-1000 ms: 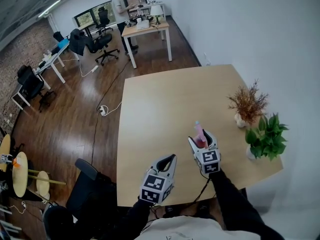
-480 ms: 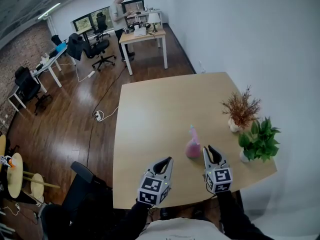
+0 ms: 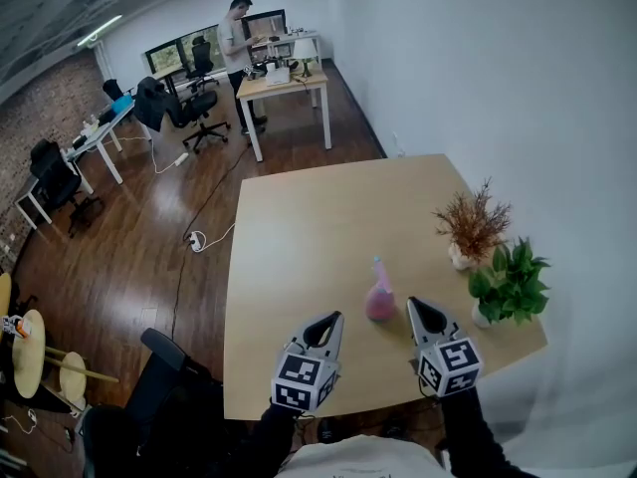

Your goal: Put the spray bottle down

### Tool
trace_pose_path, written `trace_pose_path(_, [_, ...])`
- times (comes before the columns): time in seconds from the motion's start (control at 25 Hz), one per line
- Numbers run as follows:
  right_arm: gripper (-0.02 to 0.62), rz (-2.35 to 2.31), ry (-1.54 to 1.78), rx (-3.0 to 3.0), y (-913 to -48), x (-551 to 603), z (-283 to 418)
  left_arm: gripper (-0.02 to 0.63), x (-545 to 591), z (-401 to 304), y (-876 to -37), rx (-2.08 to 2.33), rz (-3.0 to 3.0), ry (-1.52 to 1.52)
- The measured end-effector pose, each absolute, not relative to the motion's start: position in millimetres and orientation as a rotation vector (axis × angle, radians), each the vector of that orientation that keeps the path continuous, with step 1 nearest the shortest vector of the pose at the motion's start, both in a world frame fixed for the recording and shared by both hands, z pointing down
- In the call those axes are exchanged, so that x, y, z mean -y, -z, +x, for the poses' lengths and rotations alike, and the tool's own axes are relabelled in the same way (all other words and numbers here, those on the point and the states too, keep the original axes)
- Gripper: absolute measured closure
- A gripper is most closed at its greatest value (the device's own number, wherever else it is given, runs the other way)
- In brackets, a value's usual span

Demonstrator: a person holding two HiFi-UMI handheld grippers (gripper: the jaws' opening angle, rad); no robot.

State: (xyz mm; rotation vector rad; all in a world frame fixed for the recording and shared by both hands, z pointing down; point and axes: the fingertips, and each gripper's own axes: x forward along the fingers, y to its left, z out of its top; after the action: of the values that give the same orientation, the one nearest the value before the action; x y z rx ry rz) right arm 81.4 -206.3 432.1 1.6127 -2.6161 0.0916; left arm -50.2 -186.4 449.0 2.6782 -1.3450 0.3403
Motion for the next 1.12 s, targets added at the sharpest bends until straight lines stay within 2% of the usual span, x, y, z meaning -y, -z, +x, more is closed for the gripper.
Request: trace_pose_path(1.12, [0.620, 1.565, -0.134, 2.633, -413.6, 213.0, 89.1, 0.612, 195.0, -40.6, -423.3, 1.336, 2.717, -0.333])
